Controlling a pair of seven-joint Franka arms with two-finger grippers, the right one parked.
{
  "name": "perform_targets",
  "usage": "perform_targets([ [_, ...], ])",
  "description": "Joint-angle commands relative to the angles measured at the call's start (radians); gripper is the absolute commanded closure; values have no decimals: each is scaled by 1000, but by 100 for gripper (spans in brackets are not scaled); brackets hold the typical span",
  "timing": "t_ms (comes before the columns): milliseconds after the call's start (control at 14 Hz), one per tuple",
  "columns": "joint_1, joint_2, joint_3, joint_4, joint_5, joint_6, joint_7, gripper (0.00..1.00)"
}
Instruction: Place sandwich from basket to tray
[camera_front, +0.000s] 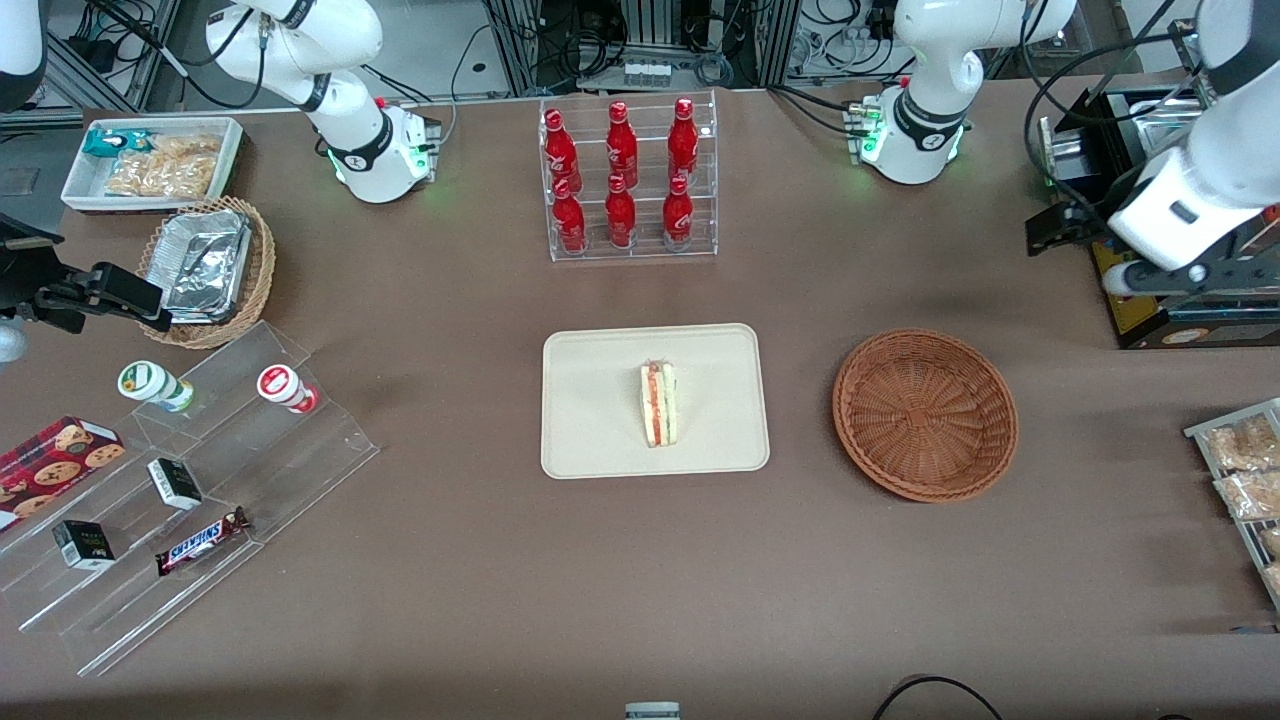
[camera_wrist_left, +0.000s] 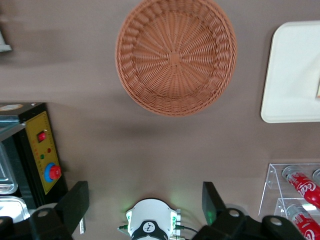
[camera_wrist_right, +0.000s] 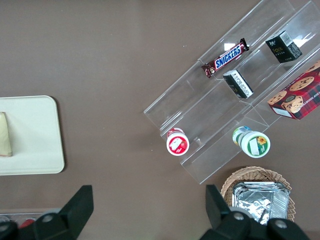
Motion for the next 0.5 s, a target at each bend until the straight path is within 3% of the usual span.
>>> perform_targets([
  [0, 14, 5, -5, 54, 4, -14, 12, 0],
  [429, 11, -3, 5, 81, -8, -14, 9, 0],
])
